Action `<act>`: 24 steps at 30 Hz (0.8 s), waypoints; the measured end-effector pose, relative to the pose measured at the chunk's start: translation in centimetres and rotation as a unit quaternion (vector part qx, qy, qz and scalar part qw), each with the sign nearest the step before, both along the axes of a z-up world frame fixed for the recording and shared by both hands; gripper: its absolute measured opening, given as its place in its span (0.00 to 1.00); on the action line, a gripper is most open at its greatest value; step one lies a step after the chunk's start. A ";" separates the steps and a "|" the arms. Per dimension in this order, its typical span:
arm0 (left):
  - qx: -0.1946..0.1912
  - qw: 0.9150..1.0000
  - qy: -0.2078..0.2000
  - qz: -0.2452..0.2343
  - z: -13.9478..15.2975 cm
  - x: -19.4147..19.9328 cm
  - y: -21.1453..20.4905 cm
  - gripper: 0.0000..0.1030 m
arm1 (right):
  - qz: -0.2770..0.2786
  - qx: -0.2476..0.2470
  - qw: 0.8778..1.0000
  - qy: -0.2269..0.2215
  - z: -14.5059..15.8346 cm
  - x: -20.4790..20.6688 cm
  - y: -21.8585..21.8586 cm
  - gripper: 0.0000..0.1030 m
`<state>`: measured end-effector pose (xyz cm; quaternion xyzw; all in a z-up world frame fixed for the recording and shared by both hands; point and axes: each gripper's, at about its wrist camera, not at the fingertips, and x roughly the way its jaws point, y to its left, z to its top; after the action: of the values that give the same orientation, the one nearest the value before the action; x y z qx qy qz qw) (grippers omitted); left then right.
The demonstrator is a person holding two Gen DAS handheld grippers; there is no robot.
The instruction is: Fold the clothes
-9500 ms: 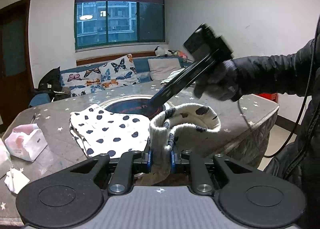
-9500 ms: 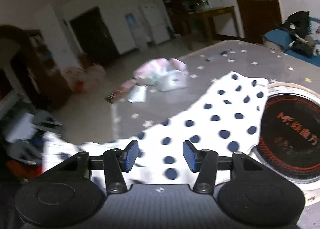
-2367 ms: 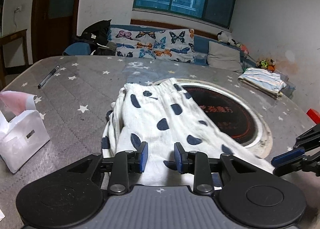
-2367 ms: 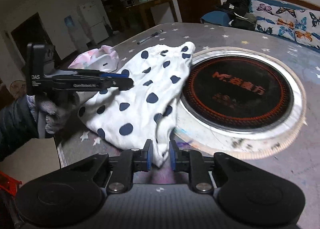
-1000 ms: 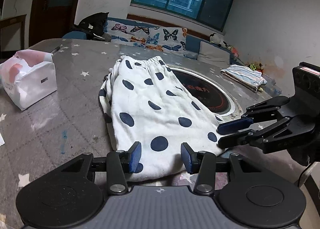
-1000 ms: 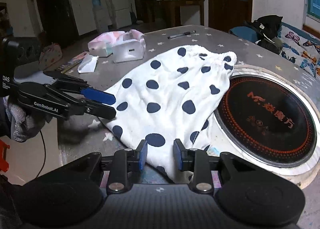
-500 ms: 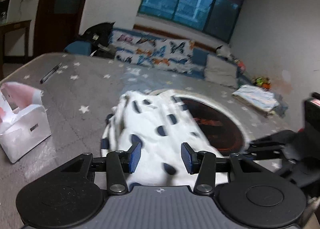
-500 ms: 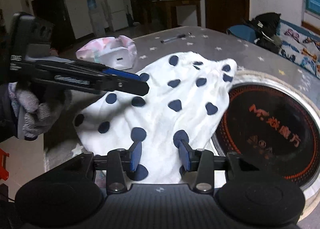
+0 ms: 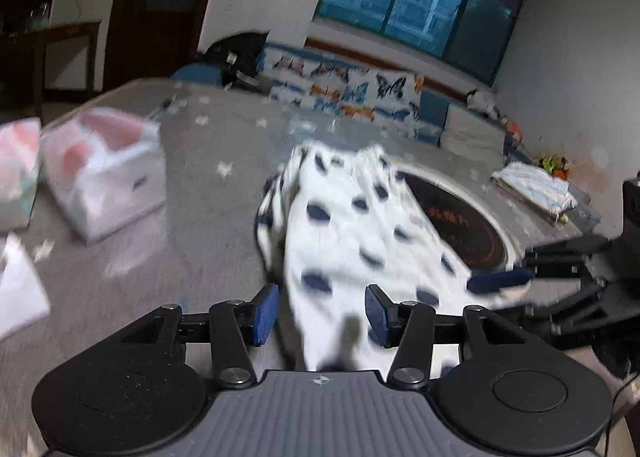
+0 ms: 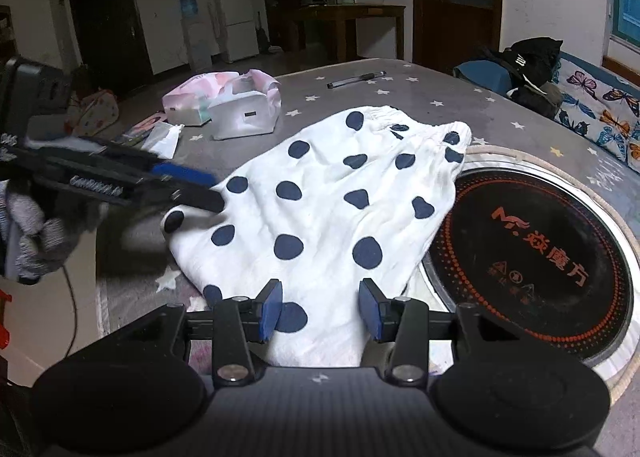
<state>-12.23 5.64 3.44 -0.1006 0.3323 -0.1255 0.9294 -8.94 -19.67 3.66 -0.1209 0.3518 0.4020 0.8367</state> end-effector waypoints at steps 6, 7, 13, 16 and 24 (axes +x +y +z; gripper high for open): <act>0.004 0.999 0.034 -0.014 -0.8 -1.4 -1.0 0.46 | -0.004 0.001 1.000 -0.006 0.2 -0.7 -0.8 0.42; 0.009 0.999 0.033 -0.015 -0.8 -1.6 -1.3 0.39 | -0.004 0.001 1.000 -0.008 0.3 -0.8 -1.0 0.42; -0.006 0.997 0.049 -0.052 -0.8 -2.3 -2.8 0.22 | -0.018 0.007 1.000 -0.016 1.0 -1.3 -2.3 0.44; -0.002 0.995 0.052 -0.088 -0.7 -2.9 -4.8 0.22 | -0.039 0.010 0.999 -0.017 1.3 -1.4 -3.7 0.44; 0.004 0.979 0.036 -0.201 0.0 -2.7 -12.7 0.18 | -0.103 0.026 0.994 -0.022 2.2 -2.1 -8.5 0.44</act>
<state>-14.90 -7.07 3.48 -0.0321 0.3793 -0.3050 0.8730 -11.09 -28.17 5.81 -0.0712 0.3335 0.3203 0.8838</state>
